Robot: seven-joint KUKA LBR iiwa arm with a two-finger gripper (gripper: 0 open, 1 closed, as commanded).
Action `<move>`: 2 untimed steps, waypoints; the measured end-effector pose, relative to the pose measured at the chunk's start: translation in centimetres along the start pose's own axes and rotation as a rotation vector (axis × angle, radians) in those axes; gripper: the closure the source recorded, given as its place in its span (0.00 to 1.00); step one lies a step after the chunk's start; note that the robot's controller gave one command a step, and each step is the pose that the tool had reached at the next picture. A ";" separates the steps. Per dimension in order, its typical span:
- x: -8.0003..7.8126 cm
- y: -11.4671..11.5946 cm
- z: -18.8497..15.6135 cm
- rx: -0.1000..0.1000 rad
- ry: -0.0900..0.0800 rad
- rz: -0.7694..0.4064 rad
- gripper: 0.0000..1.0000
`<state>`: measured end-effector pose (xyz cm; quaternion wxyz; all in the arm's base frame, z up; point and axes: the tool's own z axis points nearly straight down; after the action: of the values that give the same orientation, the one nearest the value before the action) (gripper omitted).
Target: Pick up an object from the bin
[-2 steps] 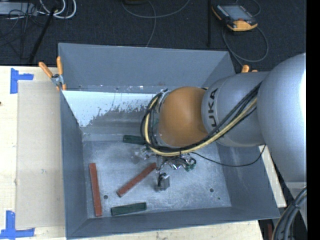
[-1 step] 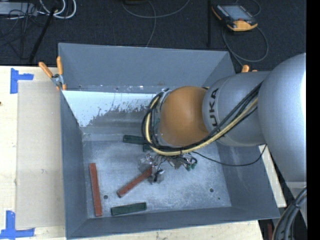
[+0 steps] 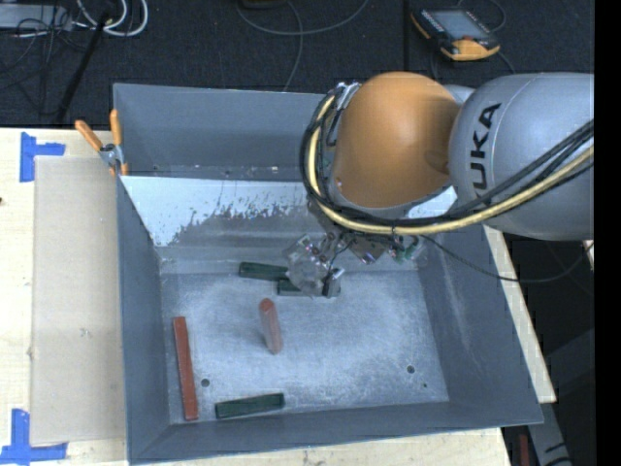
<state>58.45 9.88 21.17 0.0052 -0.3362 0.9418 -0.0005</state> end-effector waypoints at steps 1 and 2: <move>0.2 0.1 0.5 -0.005 0.007 0.002 0.00; -0.4 6.5 11.4 -0.011 0.017 0.010 0.00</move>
Offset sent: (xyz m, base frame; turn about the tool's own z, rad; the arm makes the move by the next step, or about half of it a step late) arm 0.0000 0.0000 0.0000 0.0000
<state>54.78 15.15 9.73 -0.0046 -0.3314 0.9435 0.0021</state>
